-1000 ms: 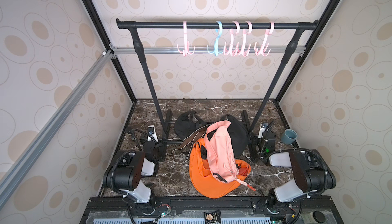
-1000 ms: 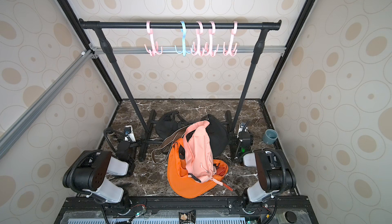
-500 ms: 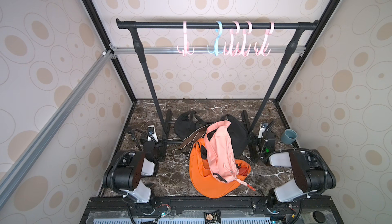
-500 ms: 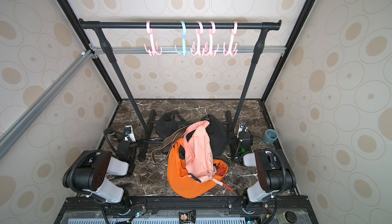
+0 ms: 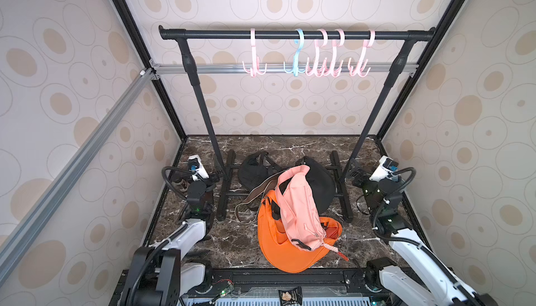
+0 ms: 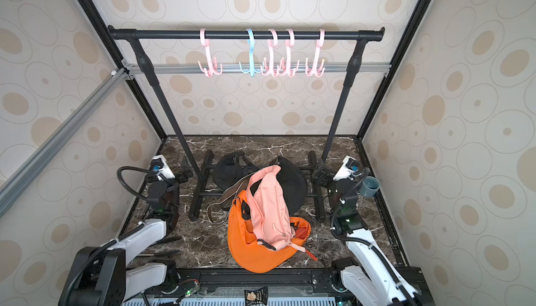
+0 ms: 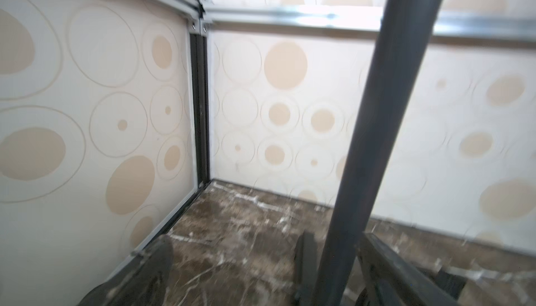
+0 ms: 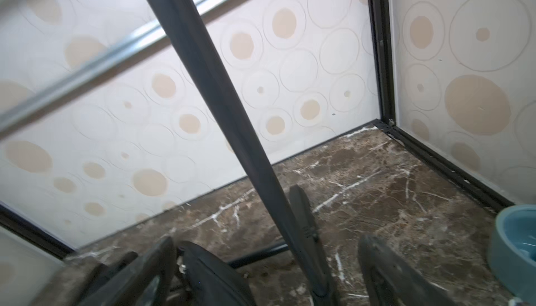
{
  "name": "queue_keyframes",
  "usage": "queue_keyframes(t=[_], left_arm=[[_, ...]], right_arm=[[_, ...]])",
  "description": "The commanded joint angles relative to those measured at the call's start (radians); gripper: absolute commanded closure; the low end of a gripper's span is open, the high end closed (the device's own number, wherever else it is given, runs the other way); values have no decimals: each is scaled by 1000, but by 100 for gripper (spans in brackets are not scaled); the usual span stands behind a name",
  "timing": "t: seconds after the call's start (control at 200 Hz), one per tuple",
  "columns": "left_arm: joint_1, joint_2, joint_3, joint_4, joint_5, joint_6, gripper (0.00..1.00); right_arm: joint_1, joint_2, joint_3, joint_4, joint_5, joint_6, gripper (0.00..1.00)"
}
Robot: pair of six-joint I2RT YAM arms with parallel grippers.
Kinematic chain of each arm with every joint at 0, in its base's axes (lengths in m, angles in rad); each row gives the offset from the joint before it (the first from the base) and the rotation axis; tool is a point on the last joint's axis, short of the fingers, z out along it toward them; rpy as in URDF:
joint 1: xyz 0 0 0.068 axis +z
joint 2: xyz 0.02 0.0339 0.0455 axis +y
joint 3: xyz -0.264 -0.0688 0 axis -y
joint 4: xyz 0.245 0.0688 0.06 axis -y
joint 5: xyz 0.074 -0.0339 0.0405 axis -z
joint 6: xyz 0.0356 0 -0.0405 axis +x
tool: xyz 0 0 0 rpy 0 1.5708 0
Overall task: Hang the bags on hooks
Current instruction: Pick up the bag from the bag.
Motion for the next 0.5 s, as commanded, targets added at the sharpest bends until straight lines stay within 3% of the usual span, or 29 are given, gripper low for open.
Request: queue_keyframes(t=[0.0,0.12,0.18,0.28,0.355,0.495], left_arm=[[4,-84,80,-225,-12,-341,0],[6,-150,98,-200,198,-300,0],[7,-175,140,-297,254,-277,0],[6,-201,243,-533,244,-289,0],[3,-217,270,-608,277,-269,0],[-8,-223,317,-785,249,-252,0]], right_arm=[[0,-51,45,-106,-203,130,0],[22,51,305,-461,-463,163,1],[70,137,429,-617,-584,114,0],[250,242,560,-800,-570,7,0],[397,301,614,-886,-474,-47,2],[543,425,668,-977,-472,-89,10]])
